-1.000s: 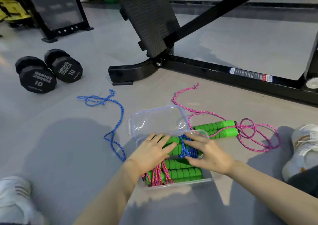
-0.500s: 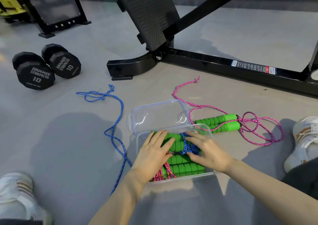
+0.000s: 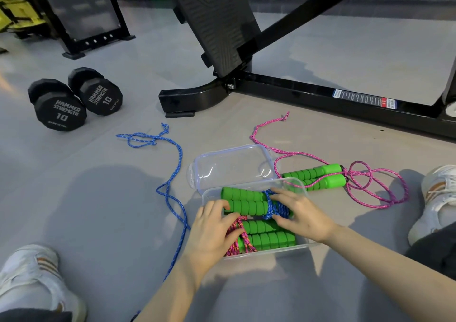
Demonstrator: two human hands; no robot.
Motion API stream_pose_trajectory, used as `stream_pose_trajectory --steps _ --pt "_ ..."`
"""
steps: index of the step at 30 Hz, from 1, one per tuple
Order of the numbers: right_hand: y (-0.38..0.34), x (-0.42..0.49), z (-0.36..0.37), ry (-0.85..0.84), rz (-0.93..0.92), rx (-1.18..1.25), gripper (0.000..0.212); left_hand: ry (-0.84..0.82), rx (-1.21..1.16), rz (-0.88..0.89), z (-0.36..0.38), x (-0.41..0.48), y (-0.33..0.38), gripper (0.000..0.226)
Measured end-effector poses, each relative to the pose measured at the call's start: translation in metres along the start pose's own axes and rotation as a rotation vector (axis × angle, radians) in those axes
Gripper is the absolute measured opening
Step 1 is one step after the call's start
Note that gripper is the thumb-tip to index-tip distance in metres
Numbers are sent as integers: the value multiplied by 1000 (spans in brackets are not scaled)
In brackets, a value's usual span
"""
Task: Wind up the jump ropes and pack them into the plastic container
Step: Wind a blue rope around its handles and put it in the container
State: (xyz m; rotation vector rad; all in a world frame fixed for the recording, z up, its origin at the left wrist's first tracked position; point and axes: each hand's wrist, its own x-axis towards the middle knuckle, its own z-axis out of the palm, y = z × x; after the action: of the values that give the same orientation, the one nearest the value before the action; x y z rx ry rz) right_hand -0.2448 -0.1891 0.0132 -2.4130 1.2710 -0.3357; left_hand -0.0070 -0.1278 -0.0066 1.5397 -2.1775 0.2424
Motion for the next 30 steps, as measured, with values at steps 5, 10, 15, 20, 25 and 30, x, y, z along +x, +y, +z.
stream_pose_trajectory --steps 5,10,15,20,25,30 --pt "0 0 1 -4 -5 -11 51 -12 24 14 -2 2 4 45" --pt "0 0 1 -1 -12 -50 51 -15 39 -38 -2 2 10 41" --pt "-2 -2 2 13 -27 -69 50 -69 31 -67 2 -4 18 38" --pt "-3 -2 1 17 -30 -80 51 -99 4 -13 4 -2 18 17" --pt "-2 0 2 -5 -27 -94 57 -115 -24 -19 3 2 22 10" --pt "-1 -1 5 22 -83 -121 47 -104 -138 -141 0 2 24 15"
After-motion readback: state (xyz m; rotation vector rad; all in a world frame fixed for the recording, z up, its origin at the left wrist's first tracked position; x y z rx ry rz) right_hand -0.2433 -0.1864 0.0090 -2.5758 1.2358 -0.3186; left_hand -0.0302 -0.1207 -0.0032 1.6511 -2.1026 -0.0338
